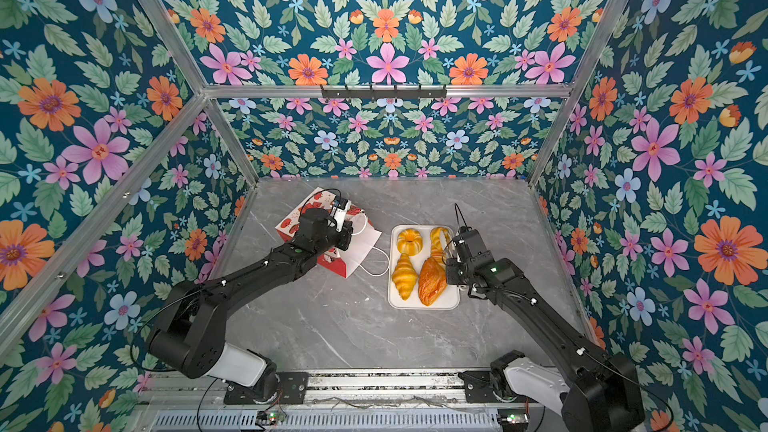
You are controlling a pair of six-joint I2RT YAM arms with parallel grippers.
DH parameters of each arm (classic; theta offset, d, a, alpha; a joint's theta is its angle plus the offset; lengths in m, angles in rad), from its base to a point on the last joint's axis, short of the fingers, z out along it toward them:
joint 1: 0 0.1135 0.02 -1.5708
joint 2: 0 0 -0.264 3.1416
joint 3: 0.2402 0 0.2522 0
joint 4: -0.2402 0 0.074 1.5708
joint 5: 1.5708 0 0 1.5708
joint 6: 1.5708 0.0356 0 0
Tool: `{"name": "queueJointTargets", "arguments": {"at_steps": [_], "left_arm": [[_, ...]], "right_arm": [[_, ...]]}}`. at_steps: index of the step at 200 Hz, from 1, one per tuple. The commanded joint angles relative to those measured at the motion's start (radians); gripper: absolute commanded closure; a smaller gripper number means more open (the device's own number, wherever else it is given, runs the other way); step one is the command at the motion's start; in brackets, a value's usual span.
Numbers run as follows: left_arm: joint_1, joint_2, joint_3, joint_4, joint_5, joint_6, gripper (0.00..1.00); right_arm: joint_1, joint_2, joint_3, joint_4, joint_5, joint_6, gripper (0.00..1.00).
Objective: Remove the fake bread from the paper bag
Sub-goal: 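Lower the yellow striped bun onto the tray end farthest from the robot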
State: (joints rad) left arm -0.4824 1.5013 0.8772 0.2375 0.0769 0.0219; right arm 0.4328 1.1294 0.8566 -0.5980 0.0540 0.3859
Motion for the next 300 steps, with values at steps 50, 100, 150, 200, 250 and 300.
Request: {"name": "queueJointTargets", "arguments": {"at_steps": [50, 100, 150, 200, 250, 300], "left_arm": [[0.013, -0.029, -0.022, 0.035, 0.006, -0.01, 1.0], [0.025, -0.016, -0.025, 0.053, 0.02, -0.017, 1.0], [0.031, -0.012, -0.033, 0.066, 0.033, -0.022, 1.0], [0.037, -0.015, -0.035, 0.066, 0.037, -0.022, 1.0], [0.04, -0.016, -0.036, 0.068, 0.044, -0.022, 1.0], [0.04, -0.021, -0.04, 0.067, 0.049, -0.023, 1.0]], "right_arm": [[0.0, 0.196, 0.16, 0.023, 0.001, -0.043, 0.79], [0.001, 0.246, 0.209, 0.018, -0.037, -0.035, 0.79], [0.001, 0.279, 0.136, 0.054, -0.077, 0.017, 0.79], [0.0, 0.24, 0.079, 0.015, -0.04, 0.036, 0.8], [-0.003, 0.182, 0.049, -0.04, 0.008, 0.03, 0.8], [-0.008, 0.146, 0.034, 0.034, -0.037, 0.034, 0.8]]}}
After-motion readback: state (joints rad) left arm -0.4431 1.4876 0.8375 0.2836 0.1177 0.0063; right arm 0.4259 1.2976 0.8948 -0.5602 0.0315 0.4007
